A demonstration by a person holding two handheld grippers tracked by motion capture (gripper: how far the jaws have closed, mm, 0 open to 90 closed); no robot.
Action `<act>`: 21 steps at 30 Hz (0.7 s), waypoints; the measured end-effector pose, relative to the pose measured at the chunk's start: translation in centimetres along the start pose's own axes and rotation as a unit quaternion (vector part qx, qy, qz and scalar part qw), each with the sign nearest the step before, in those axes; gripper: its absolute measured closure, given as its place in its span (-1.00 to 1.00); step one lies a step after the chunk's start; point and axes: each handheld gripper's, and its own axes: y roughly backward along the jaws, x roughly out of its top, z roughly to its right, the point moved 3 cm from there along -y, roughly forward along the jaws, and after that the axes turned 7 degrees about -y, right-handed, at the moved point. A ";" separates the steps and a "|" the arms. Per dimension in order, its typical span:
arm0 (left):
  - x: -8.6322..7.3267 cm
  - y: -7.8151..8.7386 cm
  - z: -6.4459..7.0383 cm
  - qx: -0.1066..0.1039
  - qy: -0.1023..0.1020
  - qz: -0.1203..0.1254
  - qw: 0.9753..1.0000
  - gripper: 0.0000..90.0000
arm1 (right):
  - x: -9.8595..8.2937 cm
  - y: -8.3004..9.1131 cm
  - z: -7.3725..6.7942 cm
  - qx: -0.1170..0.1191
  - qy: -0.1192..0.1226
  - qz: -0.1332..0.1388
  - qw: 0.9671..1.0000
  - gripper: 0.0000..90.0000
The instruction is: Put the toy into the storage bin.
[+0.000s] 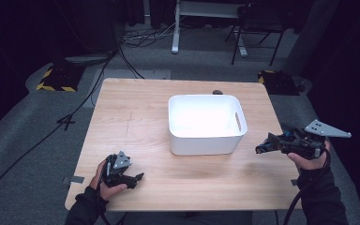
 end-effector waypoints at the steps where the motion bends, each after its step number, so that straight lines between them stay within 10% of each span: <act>1: 0.0 0.0 0.0 -0.007 0.005 -0.001 1.000 -0.65 | 0.2 0.0 0.1 0.002 0.002 0.000 1.000 -0.46; 21: 0.0 -0.1 -0.2 -0.012 0.010 -0.004 1.000 -0.65 | 4.5 0.5 -0.8 0.000 0.022 0.008 1.000 -0.46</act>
